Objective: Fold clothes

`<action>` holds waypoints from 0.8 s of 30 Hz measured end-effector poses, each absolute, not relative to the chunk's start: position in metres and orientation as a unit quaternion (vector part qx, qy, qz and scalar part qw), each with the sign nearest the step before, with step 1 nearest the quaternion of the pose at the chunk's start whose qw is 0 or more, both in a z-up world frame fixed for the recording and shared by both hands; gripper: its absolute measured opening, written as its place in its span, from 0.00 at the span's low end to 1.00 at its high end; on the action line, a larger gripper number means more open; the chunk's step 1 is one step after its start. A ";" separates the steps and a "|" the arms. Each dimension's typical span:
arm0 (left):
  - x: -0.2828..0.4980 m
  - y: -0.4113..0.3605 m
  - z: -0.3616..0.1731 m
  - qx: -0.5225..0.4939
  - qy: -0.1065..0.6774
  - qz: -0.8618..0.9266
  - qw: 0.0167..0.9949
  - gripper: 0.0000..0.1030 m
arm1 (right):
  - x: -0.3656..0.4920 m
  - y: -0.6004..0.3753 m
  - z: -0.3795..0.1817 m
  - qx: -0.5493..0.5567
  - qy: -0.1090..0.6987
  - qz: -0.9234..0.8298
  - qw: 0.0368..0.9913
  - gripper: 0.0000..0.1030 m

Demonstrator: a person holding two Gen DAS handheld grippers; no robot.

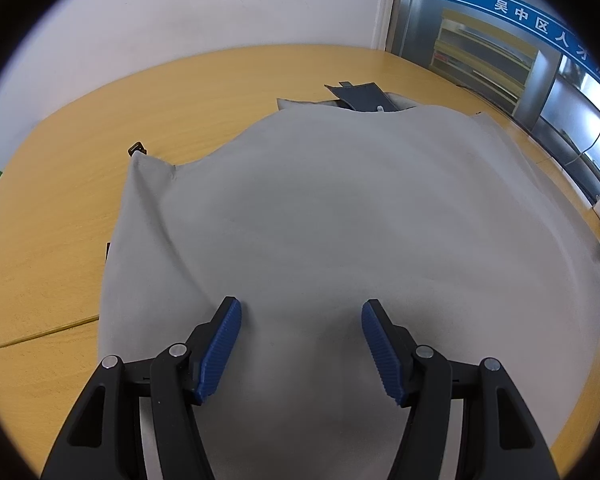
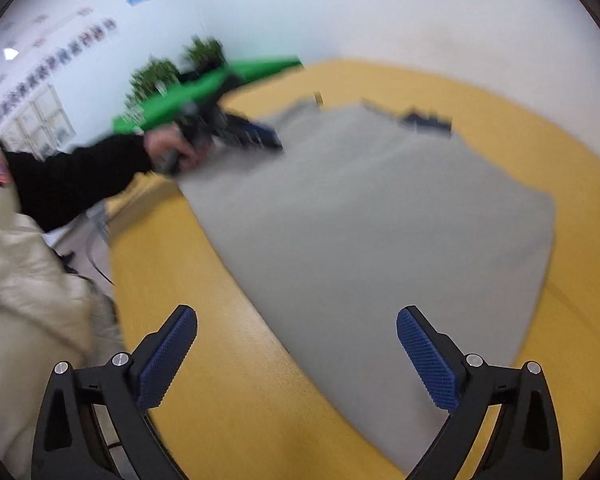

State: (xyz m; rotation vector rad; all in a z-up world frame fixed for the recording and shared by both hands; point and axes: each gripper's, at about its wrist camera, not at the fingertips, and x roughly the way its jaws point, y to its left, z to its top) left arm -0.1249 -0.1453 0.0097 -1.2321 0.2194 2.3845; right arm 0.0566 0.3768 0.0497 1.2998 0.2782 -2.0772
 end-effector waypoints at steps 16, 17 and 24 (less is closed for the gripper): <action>-0.166 -0.164 0.004 -0.423 0.123 0.869 0.223 0.62 | 0.148 0.475 0.046 0.449 -0.247 -0.858 0.018 1.00; -0.165 -0.166 0.003 -0.422 0.117 0.870 0.226 0.62 | 0.143 0.469 0.043 0.441 -0.266 -0.857 0.013 1.00; -0.164 -0.171 0.002 -0.418 0.107 0.872 0.230 0.64 | 0.109 0.428 0.023 0.375 -0.393 -0.839 -0.024 1.00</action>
